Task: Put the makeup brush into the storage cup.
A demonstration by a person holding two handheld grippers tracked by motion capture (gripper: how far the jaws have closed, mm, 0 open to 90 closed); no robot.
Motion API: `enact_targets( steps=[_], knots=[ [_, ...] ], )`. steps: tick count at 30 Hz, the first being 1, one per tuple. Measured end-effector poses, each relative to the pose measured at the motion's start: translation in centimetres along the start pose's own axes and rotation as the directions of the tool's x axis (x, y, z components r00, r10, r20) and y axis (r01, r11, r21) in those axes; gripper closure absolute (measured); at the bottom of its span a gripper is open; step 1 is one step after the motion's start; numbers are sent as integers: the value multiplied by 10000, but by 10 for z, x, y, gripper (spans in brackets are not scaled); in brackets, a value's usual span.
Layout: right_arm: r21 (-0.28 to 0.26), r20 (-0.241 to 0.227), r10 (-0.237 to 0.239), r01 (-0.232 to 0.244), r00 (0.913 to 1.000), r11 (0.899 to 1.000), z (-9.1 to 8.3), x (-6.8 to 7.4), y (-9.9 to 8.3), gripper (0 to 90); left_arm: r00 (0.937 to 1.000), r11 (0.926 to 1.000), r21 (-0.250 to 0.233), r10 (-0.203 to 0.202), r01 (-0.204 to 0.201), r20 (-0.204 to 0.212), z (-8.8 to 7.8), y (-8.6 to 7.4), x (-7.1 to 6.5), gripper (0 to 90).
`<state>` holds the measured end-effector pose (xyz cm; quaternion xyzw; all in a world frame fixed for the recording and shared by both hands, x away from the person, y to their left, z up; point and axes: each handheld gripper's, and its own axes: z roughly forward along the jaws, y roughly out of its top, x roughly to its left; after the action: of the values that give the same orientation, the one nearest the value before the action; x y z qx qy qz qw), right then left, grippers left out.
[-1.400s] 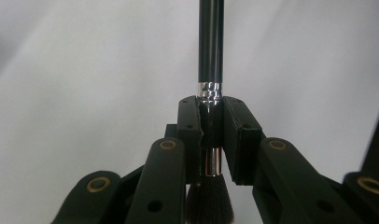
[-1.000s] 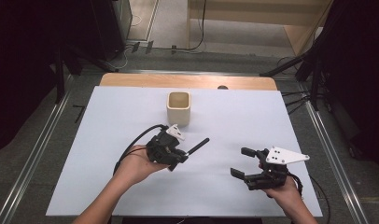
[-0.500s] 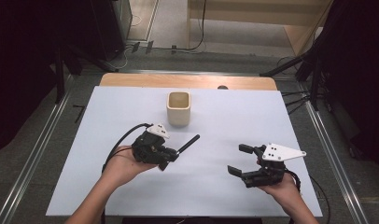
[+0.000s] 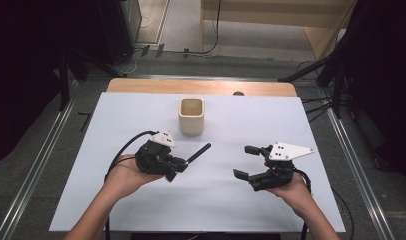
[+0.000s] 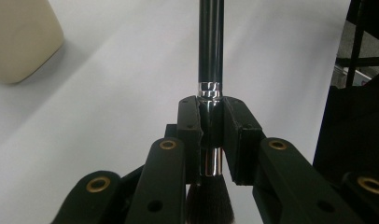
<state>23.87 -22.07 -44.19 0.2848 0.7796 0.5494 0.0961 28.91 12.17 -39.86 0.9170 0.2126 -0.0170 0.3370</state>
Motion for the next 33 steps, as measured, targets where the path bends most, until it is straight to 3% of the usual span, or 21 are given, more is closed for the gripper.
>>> enact_targets(
  steps=[4,10,14,19,20,27,33],
  knots=[
    [0,-153,-29,29,9999,10000,6,-2,3,138,9997,9998,40,196,-196,-117,-2,-2,2,784],
    [137,-382,-27,33,9993,9999,13,-4,7,138,10000,9999,99,87,-87,6,-5,-1,4,783],
    [320,-736,-247,271,9970,9991,19,-3,12,137,9982,9975,368,607,-605,-39,-6,1,0,783],
    [529,-945,-350,401,9949,9978,21,-2,13,136,9971,9950,655,739,-748,159,-1,3,-1,783],
    [738,-1060,-329,408,9938,9964,23,-2,14,136,9951,9919,810,970,-983,191,1,4,-2,783],
    [1445,-1519,-729,951,9857,9849,32,3,16,136,9912,9796,1509,1318,-1324,140,9,4,-3,784],
    [1853,-1860,-961,1310,9778,9739,38,6,19,136,9893,9738,1750,1420,-1455,323,13,4,-3,784]
  ],
)
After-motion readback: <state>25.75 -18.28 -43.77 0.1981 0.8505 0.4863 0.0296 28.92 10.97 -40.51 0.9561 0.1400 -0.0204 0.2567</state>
